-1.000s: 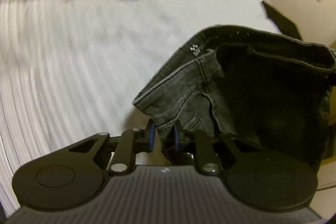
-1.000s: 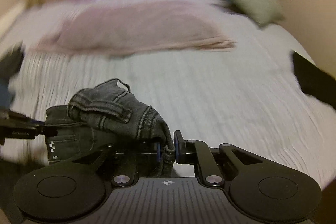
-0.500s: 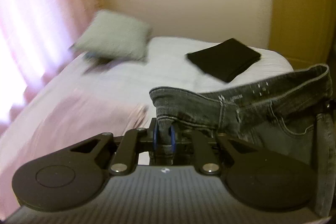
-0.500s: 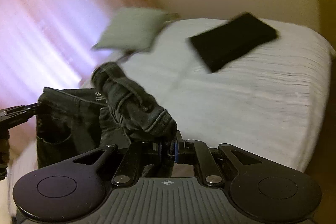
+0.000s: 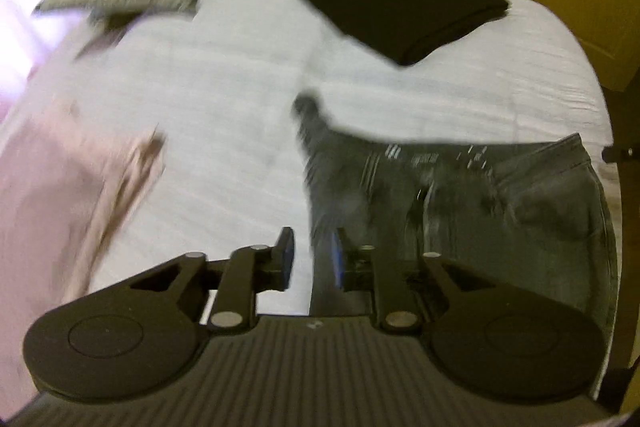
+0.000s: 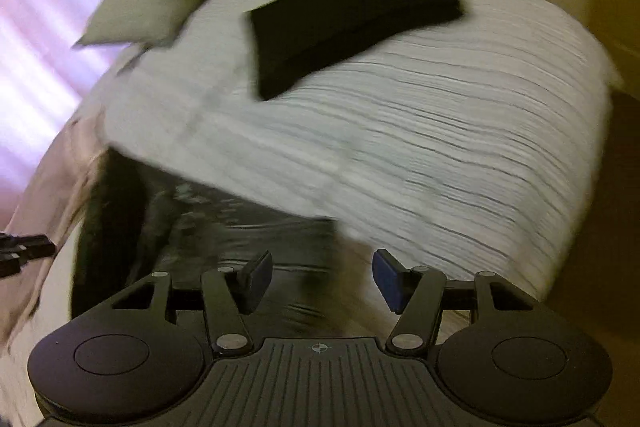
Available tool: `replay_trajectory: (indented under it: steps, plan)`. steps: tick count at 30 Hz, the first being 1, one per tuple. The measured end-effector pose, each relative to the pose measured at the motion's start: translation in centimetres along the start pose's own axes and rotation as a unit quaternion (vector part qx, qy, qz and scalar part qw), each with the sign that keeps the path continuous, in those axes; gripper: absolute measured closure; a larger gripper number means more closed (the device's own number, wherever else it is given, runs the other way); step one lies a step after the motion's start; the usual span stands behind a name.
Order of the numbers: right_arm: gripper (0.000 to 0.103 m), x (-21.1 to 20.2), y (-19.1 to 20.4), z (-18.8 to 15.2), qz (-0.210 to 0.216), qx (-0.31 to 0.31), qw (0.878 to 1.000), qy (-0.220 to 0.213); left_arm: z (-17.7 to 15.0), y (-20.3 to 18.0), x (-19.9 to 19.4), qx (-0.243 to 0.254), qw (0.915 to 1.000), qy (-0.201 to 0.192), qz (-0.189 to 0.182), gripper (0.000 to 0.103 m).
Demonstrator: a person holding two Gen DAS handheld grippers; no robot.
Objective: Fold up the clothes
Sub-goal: 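Lift the grey jeans off the pile with both grippers and carry them onto the bed, then open both grippers and spread the grey jeans flat on the bed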
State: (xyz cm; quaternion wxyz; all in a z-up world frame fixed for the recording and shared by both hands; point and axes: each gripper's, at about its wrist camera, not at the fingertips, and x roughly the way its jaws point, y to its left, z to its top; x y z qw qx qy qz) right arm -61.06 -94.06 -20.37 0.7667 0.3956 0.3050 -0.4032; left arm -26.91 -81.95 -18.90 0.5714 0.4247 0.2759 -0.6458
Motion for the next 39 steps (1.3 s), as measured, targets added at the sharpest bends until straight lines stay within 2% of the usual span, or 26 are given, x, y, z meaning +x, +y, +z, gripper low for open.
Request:
replay_trajectory:
  steps: [5,7,10,13,14,16,18,21,22,24,25,27,29,31,33,35,37,39]
  plan:
    - [0.044,0.9,7.7,1.1,0.057,-0.119,0.991,0.009,-7.1,3.7,-4.5,-0.082,0.9958,0.031,0.025,0.067]
    - [0.042,1.7,11.1,0.3,0.095,-0.149,0.983,0.043,-10.7,5.1,-6.5,-0.11,0.9921,0.046,0.039,0.062]
    - [0.016,2.8,16.3,-4.0,0.136,-0.202,0.964,0.105,-16.7,6.5,-9.9,-0.148,0.9856,0.066,0.049,0.058]
    - [0.016,4.0,21.3,-9.2,0.166,-0.253,0.938,0.171,-22.8,7.7,-13.3,-0.185,0.9773,0.085,0.058,0.053]
    - [0.016,4.3,22.4,-11.1,0.166,-0.264,0.93,0.194,-24.8,8.1,-14.5,-0.197,0.9742,0.092,0.061,0.052]
    - [0.016,5.1,24.0,-15.0,0.153,-0.275,0.92,0.234,-28.1,7.4,-16.3,-0.188,0.9762,0.093,0.053,0.05]
    - [0.016,5.5,24.8,-17.9,0.134,-0.268,0.919,0.257,-30.7,6.4,-17.2,-0.176,0.9792,0.093,0.04,0.046]
    - [0.016,5.2,25.8,-20.2,0.115,-0.263,0.921,0.264,-33.3,5.8,-17.7,-0.174,0.9806,0.088,0.019,0.044]
    - [0.016,5.0,26.2,-20.8,0.11,-0.263,0.921,0.265,-33.6,6.0,-17.2,-0.19,0.9781,0.085,0.007,0.044]
    - [0.016,4.6,27.0,-21.1,0.101,-0.27,0.921,0.26,-33.7,6.8,-15.8,-0.235,0.9687,0.076,-0.023,0.044]
    - [0.016,4.4,27.4,-21.2,0.097,-0.273,0.922,0.258,-33.7,7.2,-14.9,-0.271,0.9589,0.074,-0.038,0.045]
    - [0.016,3.8,27.6,-21.2,0.086,-0.279,0.923,0.25,-33.4,8.1,-12.8,-0.34,0.9353,0.074,-0.067,0.053]
    - [0.016,3.1,26.9,-20.6,0.075,-0.277,0.927,0.24,-33.0,7.9,-11.1,-0.376,0.9189,0.081,-0.088,0.059]
    - [0.016,2.9,26.2,-20.0,0.061,-0.273,0.931,0.234,-33.2,7.7,-10.7,-0.4,0.9078,0.078,-0.098,0.064]
    - [0.016,3.0,25.5,-19.5,0.047,-0.268,0.935,0.229,-33.5,7.5,-10.5,-0.423,0.897,0.073,-0.106,0.084]
    - [0.016,3.2,24.9,-18.8,0.042,-0.26,0.938,0.225,-33.8,7.3,-10.3,-0.445,0.8856,0.068,-0.114,0.096]
    - [0.016,3.3,24.4,-17.9,0.044,-0.251,0.941,0.222,-34.1,7.4,-11.0,-0.466,0.876,0.054,-0.113,0.1]
    - [0.016,3.7,24.4,-17.1,0.051,-0.24,0.944,0.222,-34.9,8.5,-13.6,-0.489,0.8677,0.024,-0.087,0.102]
